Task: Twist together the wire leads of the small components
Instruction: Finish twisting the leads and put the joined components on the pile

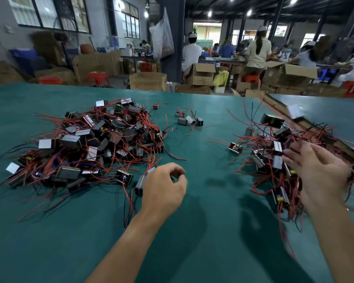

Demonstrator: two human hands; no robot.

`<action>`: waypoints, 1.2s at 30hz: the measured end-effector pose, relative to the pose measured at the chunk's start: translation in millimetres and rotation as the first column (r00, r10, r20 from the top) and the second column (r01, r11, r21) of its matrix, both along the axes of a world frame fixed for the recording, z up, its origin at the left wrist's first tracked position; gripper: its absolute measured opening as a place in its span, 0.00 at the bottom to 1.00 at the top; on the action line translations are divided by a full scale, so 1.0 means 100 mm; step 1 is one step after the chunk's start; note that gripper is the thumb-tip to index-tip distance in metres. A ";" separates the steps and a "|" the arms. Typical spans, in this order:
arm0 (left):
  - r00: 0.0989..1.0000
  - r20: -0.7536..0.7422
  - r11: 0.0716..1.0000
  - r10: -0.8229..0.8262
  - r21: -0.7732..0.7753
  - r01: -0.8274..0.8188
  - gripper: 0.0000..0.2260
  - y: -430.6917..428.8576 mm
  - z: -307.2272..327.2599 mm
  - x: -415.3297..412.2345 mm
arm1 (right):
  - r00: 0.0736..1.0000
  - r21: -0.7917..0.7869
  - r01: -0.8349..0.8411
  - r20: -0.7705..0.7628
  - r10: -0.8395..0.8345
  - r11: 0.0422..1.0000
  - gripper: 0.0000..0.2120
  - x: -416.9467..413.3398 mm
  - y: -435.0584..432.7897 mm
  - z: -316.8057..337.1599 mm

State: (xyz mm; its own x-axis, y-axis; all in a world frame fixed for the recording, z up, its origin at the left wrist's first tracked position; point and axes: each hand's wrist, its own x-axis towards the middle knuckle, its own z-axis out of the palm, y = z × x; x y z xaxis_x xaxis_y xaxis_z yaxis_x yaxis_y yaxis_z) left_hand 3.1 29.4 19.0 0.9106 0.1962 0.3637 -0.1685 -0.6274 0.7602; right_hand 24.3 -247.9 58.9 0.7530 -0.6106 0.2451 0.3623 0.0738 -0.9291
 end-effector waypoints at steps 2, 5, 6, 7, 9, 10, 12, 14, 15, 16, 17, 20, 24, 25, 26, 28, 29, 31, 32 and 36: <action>0.998 0.046 0.998 0.044 0.035 -0.045 0.05 0.04 0.00 0.02 | 0.992 -0.066 0.011 -0.124 -0.019 0.998 0.14 0.06 0.04 -0.09; 0.982 0.104 0.978 0.157 0.123 -0.169 0.10 0.15 0.01 0.05 | 0.974 -0.189 -0.072 -0.224 0.028 0.979 0.18 0.08 0.15 -0.14; 0.973 0.121 0.968 0.194 0.140 -0.210 0.12 0.19 0.01 0.05 | 0.966 -0.214 -0.113 -0.252 0.057 0.970 0.17 0.07 0.18 -0.15; 0.965 0.122 0.956 0.232 0.156 -0.249 0.14 0.22 0.02 0.06 | 0.954 -0.224 -0.163 -0.284 0.095 0.961 0.15 0.05 0.22 -0.15; 0.946 0.050 0.919 0.320 0.227 -0.323 0.20 0.27 0.03 0.07 | 0.919 -0.244 -0.265 -0.355 0.168 0.933 0.10 0.03 0.27 -0.16; 0.930 -0.028 0.892 0.367 0.293 -0.343 0.23 0.30 0.03 0.08 | 0.899 -0.261 -0.311 -0.394 0.193 0.914 0.08 0.02 0.30 -0.16; 0.873 -0.234 0.857 0.428 0.414 -0.308 0.27 0.36 0.02 0.09 | 0.867 -0.310 -0.382 -0.447 0.222 0.870 0.07 0.00 0.35 -0.20; 0.829 -0.382 0.864 0.408 0.456 -0.216 0.24 0.41 -0.01 0.09 | 0.849 -0.385 -0.439 -0.473 0.236 0.812 0.06 -0.01 0.40 -0.25; 0.834 -0.402 0.867 0.379 0.470 -0.168 0.20 0.41 -0.03 0.09 | 0.834 -0.420 -0.480 -0.492 0.251 0.771 0.06 -0.01 0.43 -0.28; 0.853 -0.389 0.867 0.348 0.480 -0.136 0.16 0.41 -0.05 0.10 | 0.812 -0.449 -0.527 -0.516 0.273 0.721 0.06 -0.02 0.44 -0.31; 0.879 -0.357 0.874 0.317 0.470 -0.124 0.13 0.41 -0.06 0.11 | 0.790 -0.478 -0.573 -0.539 0.293 0.665 0.06 -0.03 0.46 -0.33; 0.945 -0.248 0.930 0.213 0.347 -0.119 0.13 0.42 -0.06 0.13 | 0.756 -0.564 -0.644 -0.576 0.312 0.517 0.08 -0.05 0.51 -0.38; 0.979 -0.183 0.986 0.085 0.159 -0.056 0.16 0.37 -0.06 0.12 | 0.741 -0.619 -0.670 -0.588 0.324 0.410 0.07 -0.07 0.56 -0.39; 0.982 -0.178 0.993 0.057 0.111 -0.038 0.16 0.35 -0.05 0.12 | 0.743 -0.628 -0.669 -0.585 0.325 0.397 0.07 -0.08 0.58 -0.40; 0.984 -0.174 0.996 0.035 0.082 -0.021 0.16 0.34 -0.06 0.12 | 0.743 -0.634 -0.668 -0.584 0.326 0.390 0.07 -0.09 0.58 -0.39; 0.985 -0.174 0.998 0.001 0.062 0.010 0.16 0.31 -0.06 0.11 | 0.740 -0.638 -0.672 -0.590 0.323 0.375 0.07 -0.11 0.60 -0.39; 0.983 -0.183 0.996 -0.016 0.079 0.030 0.18 0.30 -0.08 0.10 | 0.735 -0.637 -0.678 -0.598 0.320 0.368 0.07 -0.12 0.61 -0.39; 0.978 -0.209 0.974 -0.011 0.219 0.057 0.24 0.28 -0.11 0.11 | 0.724 -0.626 -0.690 -0.613 0.316 0.365 0.07 -0.14 0.62 -0.39; 0.975 -0.224 0.950 0.006 0.305 0.064 0.27 0.28 -0.13 0.11 | 0.721 -0.621 -0.693 -0.619 0.313 0.367 0.07 -0.14 0.63 -0.39; 0.971 -0.225 0.943 0.078 0.332 0.001 0.23 0.28 -0.14 0.13 | 0.720 -0.627 -0.693 -0.629 0.293 0.356 0.07 -0.15 0.64 -0.39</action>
